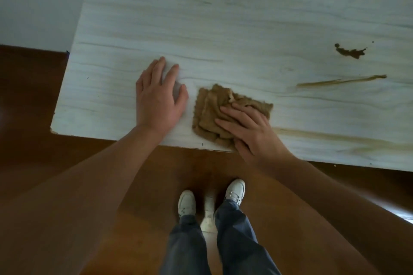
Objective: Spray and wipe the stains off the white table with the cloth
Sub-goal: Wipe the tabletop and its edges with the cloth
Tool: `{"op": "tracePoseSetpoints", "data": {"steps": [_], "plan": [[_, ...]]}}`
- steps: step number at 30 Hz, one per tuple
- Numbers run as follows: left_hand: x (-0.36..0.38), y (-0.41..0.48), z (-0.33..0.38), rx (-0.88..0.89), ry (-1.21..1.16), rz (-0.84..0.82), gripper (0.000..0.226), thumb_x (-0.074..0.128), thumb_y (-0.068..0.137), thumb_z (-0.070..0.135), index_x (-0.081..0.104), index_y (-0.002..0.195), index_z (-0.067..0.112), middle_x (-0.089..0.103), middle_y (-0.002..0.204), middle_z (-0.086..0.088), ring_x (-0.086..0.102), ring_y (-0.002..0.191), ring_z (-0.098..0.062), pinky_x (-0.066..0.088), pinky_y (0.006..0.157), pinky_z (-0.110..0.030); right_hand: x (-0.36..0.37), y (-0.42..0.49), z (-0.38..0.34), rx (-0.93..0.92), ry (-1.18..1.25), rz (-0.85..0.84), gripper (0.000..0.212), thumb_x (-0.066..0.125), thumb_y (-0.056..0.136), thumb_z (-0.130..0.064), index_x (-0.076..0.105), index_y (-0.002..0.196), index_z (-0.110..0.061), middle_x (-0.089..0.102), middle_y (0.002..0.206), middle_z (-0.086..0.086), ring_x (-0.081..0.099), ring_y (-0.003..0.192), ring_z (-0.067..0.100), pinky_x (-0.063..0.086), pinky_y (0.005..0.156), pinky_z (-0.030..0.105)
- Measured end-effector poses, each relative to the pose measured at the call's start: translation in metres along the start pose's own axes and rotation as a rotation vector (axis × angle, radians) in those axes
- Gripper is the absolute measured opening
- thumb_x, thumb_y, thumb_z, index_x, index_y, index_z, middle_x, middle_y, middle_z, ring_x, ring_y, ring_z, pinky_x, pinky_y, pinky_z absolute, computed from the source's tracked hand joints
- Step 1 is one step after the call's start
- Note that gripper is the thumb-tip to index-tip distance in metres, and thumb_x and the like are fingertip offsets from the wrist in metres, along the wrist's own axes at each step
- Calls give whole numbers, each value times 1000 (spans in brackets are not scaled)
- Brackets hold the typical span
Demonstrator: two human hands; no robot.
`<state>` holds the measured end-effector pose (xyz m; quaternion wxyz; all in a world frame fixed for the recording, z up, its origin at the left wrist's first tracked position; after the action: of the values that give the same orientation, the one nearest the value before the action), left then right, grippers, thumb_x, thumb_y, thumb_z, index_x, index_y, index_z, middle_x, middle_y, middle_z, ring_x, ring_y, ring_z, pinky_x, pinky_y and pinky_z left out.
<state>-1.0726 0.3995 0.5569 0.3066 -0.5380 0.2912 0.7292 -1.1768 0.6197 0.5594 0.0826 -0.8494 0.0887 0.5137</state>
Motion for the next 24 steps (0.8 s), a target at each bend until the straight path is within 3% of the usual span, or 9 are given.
{"op": "tracePoseSetpoints", "data": {"steps": [6,12,15,24], "plan": [[-8,-5,-4,3,-171,24,47,45,102,38,57,140,13,45,156,-12,37,148,-31,28,122,-50,-6,-11,4,27,-74,26,53,40,93,-23,53,145,-23,44,155,-1,36,145,25,34,116,51],[-29,-30,-44,239,-5,14,46,47,101,35,56,140,11,47,153,-15,42,143,-34,30,119,-55,-16,26,25,578,7,261,59,36,91,-29,45,149,-30,34,161,-2,25,148,27,17,122,49],[-27,-37,-66,270,5,-11,48,45,101,36,55,141,11,46,154,-14,41,144,-34,32,118,-52,-2,41,-2,691,36,306,57,38,94,-23,43,150,-28,29,163,0,16,152,27,10,125,46],[-26,-41,-69,256,-34,-3,50,46,100,38,55,142,12,45,155,-13,40,145,-33,32,119,-52,47,-21,-93,124,60,69,50,50,94,-15,56,142,-26,42,156,-5,27,150,20,26,120,50]]}}
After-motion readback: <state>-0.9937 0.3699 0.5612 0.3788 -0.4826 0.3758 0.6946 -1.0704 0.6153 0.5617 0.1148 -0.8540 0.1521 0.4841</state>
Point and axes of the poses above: each hand's wrist, its own y-axis towards the middle knuckle, its own x-axis out of the palm, z = x × y, the point moved 4 cm from there along y, towards the middle knuckle
